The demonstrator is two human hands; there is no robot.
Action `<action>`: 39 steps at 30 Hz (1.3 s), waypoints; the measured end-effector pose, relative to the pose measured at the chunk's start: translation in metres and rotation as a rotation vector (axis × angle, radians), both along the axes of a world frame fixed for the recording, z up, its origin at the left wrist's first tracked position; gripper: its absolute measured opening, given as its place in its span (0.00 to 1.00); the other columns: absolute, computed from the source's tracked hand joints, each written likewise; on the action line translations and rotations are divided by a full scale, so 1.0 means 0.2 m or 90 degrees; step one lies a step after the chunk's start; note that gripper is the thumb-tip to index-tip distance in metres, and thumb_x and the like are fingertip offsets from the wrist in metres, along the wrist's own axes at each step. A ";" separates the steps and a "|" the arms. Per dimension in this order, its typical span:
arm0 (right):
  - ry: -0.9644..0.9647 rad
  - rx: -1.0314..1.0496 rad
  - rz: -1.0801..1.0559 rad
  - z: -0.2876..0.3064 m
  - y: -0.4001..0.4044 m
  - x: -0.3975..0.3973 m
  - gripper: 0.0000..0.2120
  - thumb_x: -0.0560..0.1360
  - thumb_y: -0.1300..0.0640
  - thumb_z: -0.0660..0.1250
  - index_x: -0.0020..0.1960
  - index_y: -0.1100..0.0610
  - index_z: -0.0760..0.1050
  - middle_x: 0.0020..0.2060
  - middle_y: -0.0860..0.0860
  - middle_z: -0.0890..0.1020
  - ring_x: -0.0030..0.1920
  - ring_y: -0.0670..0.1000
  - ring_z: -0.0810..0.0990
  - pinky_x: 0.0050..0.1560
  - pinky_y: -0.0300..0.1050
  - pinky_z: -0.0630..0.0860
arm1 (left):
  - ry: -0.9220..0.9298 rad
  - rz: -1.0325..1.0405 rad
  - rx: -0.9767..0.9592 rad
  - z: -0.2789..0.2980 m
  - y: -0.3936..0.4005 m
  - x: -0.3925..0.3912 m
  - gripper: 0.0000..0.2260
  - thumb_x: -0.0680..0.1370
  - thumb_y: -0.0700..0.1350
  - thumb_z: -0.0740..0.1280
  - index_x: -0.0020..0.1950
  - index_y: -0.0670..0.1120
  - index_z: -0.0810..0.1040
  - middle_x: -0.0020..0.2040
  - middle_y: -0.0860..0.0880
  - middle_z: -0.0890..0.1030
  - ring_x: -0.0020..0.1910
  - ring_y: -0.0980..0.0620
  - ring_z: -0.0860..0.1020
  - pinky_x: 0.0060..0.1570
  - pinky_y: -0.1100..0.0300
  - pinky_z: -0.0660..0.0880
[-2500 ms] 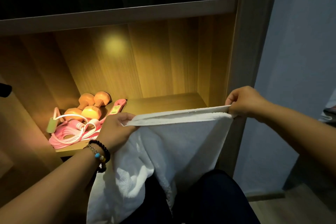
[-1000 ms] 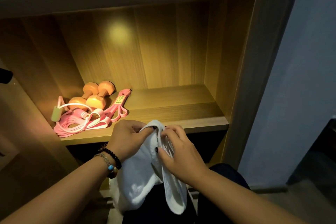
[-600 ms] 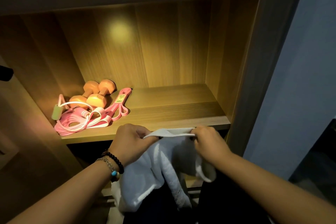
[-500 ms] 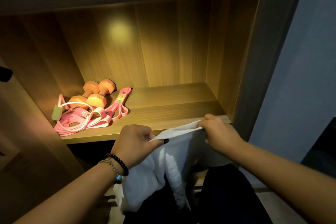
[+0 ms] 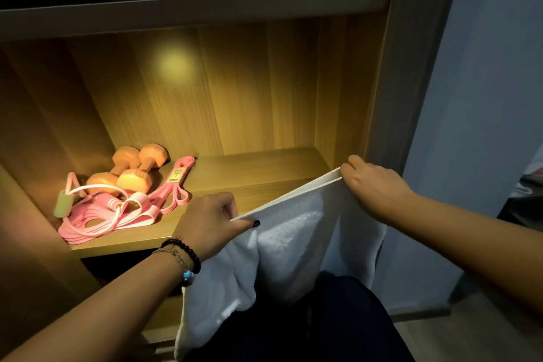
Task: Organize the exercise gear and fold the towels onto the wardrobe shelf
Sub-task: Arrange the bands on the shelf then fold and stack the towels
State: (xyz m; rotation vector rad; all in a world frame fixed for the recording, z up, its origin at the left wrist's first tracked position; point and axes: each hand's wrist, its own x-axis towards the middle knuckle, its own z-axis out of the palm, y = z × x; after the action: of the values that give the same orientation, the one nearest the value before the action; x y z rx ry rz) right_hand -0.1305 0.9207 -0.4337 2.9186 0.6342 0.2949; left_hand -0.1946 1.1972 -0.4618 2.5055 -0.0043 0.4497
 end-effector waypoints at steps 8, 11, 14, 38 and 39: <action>0.191 0.373 -0.031 -0.01 -0.07 -0.02 0.06 0.82 0.48 0.56 0.50 0.49 0.70 0.43 0.48 0.78 0.40 0.44 0.76 0.34 0.36 0.68 | -0.018 0.144 -0.426 0.05 -0.01 0.03 0.11 0.73 0.51 0.73 0.41 0.42 0.82 0.39 0.53 0.80 0.40 0.59 0.74 0.38 0.63 0.68; 0.249 0.574 0.057 -0.06 0.02 -0.14 0.06 0.77 0.48 0.66 0.53 0.46 0.73 0.29 0.42 0.77 0.30 0.39 0.73 0.30 0.31 0.67 | -0.074 0.079 -0.398 0.08 -0.07 0.01 0.12 0.73 0.52 0.72 0.39 0.44 0.81 0.36 0.52 0.80 0.37 0.59 0.75 0.39 0.63 0.70; 0.392 0.653 0.154 -0.16 0.20 -0.26 0.25 0.73 0.50 0.71 0.66 0.40 0.67 0.22 0.43 0.71 0.25 0.40 0.67 0.29 0.31 0.63 | -0.118 -0.015 -0.353 0.11 -0.15 -0.01 0.09 0.72 0.50 0.72 0.36 0.47 0.79 0.33 0.53 0.79 0.35 0.61 0.75 0.39 0.71 0.71; 0.233 0.474 0.132 0.01 0.51 0.07 0.06 0.73 0.56 0.70 0.40 0.56 0.83 0.33 0.51 0.83 0.34 0.46 0.78 0.36 0.45 0.71 | 0.199 -0.142 -0.527 0.14 0.16 0.07 0.09 0.78 0.41 0.67 0.56 0.40 0.81 0.51 0.41 0.84 0.48 0.47 0.81 0.46 0.58 0.78; 0.223 0.478 0.120 0.04 0.52 0.09 0.07 0.73 0.55 0.70 0.41 0.58 0.83 0.34 0.53 0.83 0.37 0.49 0.79 0.37 0.46 0.72 | 0.203 -0.150 -0.505 0.19 0.16 0.09 0.10 0.78 0.41 0.67 0.57 0.40 0.81 0.53 0.40 0.84 0.49 0.46 0.81 0.49 0.56 0.77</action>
State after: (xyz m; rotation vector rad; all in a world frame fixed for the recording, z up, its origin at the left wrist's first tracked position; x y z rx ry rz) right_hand -0.1121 1.0239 -0.4262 3.6783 1.0419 0.0297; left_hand -0.1764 1.2292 -0.4247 1.7362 0.0028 -0.0585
